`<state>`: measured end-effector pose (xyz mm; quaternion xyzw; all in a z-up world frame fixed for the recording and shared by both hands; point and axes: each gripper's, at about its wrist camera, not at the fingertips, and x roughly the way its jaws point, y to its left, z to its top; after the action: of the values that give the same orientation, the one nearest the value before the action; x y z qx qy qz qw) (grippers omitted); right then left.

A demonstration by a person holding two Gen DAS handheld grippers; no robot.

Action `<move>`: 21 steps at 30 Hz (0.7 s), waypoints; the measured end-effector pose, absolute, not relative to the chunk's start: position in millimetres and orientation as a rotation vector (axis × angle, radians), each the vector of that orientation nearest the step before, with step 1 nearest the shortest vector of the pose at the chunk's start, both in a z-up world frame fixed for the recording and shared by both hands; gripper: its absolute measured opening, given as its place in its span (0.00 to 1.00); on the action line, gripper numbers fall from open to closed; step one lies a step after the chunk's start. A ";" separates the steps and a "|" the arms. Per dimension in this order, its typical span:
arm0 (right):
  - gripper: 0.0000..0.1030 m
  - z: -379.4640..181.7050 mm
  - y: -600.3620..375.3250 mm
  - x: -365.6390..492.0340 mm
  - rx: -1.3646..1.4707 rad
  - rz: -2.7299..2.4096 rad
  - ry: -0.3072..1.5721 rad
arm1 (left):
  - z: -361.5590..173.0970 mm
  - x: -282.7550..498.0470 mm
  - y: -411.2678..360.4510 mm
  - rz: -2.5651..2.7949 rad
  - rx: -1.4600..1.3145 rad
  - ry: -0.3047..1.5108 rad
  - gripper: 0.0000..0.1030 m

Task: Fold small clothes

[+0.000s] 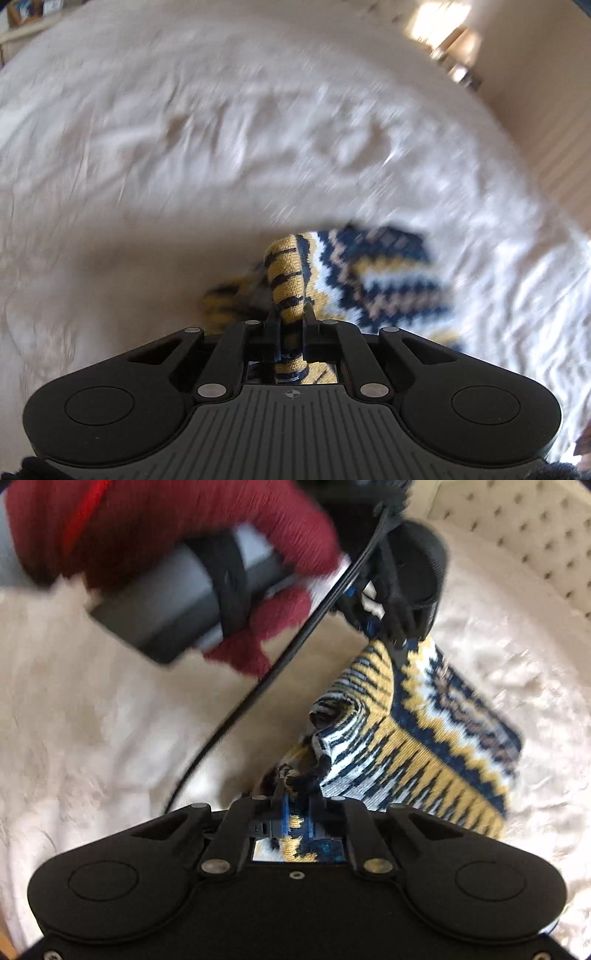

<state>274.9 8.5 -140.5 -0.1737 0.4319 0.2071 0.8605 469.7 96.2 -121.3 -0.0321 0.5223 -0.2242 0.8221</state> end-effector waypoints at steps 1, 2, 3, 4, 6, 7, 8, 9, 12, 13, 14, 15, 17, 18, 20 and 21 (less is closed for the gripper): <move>0.26 -148.2 8.9 277.8 -0.365 0.442 0.930 | -132.5 472.0 96.4 -0.448 -0.053 1.145 0.15; 0.27 -153.1 8.3 279.3 -0.358 0.449 0.953 | -142.0 474.1 97.4 -0.426 -0.052 1.178 0.18; 0.32 -154.6 4.2 281.8 -0.344 0.454 0.965 | -149.7 475.6 100.0 -0.414 -0.072 1.202 0.18; 0.43 -151.3 -0.6 280.4 -0.317 0.464 0.964 | -151.6 475.1 105.9 -0.411 -0.100 1.199 0.21; 0.57 -139.4 -17.3 277.1 -0.239 0.481 0.936 | -149.3 473.6 114.1 -0.415 -0.143 1.185 0.28; 0.64 -132.2 -27.6 274.2 -0.194 0.486 0.921 | -146.1 472.1 118.6 -0.412 -0.153 1.178 0.34; 0.65 -125.3 -38.6 272.0 -0.144 0.492 0.911 | -142.8 469.3 122.5 -0.411 -0.158 1.166 0.39; 0.65 -119.9 -47.2 270.7 -0.101 0.491 0.902 | -138.8 465.9 126.8 -0.408 -0.161 1.150 0.41; 0.68 -106.7 -79.2 270.1 -0.003 0.428 0.882 | -124.6 452.2 138.4 -0.391 -0.185 1.111 0.46; 0.70 -104.1 -90.6 272.2 0.030 0.404 0.878 | -120.3 446.7 139.5 -0.387 -0.190 1.100 0.52; 0.70 -101.8 -102.5 275.8 0.063 0.377 0.872 | -116.6 439.7 144.0 -0.385 -0.193 1.087 0.60; 0.70 -100.2 -114.0 280.0 0.090 0.345 0.863 | -113.1 433.7 144.2 -0.385 -0.191 1.075 0.63; 0.70 -98.5 -131.0 291.8 0.115 0.287 0.859 | -112.1 429.6 138.2 -0.386 -0.191 1.073 0.65; 0.70 -99.7 -138.2 297.3 0.125 0.267 0.868 | -112.6 429.7 136.3 -0.386 -0.201 1.078 0.65; 0.70 -104.6 -158.3 314.1 0.179 0.231 0.877 | -115.1 433.0 129.6 -0.380 -0.223 1.086 0.65; 0.70 -110.6 -168.9 324.9 0.212 0.219 0.887 | -115.5 435.6 126.2 -0.379 -0.227 1.086 0.65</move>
<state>324.9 -168.9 -110.6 0.1023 0.4275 0.1057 0.8919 435.6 126.2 -115.5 -0.1072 0.5123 -0.1789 0.8331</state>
